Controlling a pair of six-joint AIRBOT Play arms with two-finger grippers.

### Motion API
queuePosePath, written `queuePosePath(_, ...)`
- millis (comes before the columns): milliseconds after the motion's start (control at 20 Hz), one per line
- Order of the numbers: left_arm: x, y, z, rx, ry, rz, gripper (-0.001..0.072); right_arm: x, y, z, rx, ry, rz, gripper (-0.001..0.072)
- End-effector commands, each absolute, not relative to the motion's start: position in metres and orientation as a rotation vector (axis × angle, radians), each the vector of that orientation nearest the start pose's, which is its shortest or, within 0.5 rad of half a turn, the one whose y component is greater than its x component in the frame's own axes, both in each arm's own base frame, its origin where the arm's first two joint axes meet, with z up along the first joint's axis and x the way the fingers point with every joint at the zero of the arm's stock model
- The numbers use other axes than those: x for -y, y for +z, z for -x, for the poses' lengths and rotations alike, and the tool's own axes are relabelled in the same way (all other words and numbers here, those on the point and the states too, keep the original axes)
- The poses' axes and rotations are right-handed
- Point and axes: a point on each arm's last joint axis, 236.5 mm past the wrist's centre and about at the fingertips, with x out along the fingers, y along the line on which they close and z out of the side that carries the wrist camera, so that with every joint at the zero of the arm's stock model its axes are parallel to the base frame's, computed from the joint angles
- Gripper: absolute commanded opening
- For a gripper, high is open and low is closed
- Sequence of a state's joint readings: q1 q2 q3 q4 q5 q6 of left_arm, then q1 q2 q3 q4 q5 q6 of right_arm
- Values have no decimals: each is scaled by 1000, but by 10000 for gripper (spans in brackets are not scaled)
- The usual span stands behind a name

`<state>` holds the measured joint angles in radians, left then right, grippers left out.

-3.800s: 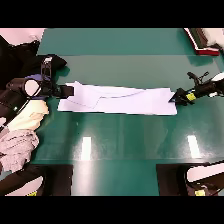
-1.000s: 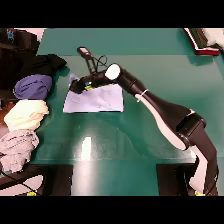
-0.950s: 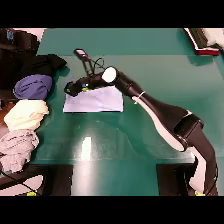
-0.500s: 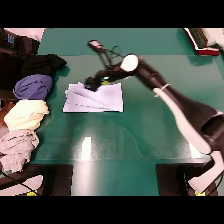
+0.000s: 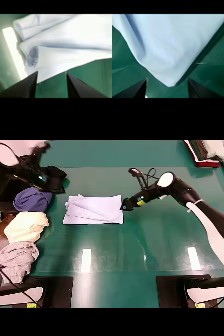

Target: Fold the shirts.

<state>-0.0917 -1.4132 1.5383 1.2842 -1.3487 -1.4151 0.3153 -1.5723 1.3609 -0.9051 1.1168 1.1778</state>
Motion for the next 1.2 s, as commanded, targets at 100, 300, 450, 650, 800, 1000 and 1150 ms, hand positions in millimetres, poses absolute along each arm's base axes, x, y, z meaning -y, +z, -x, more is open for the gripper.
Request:
queuePosePath(100,123,47,-414,-1304,-448,108,427,-216,-29,-392,-1310,617,-365,574)
queuePosePath(300,124,49,-423,-1261,-446,106,427,-234,-46,-387,-1361,636,-576,574)
queuePosePath(450,122,41,-422,-1272,-473,63,428,-247,-52,-381,-1374,668,-558,574)
queuePosePath(650,113,9,-425,-1341,-440,35,428,-257,-42,-380,-1362,712,-529,574)
queuePosePath(800,105,-9,-429,-1376,-394,30,427,-261,-28,-384,-1349,744,-518,574)
queuePosePath(1000,105,-15,-439,-1355,-366,55,427,-264,-13,-391,-1319,770,-505,573)
queuePosePath(1150,109,-25,-433,-1392,-379,74,425,-265,-8,-394,-1308,777,-503,574)
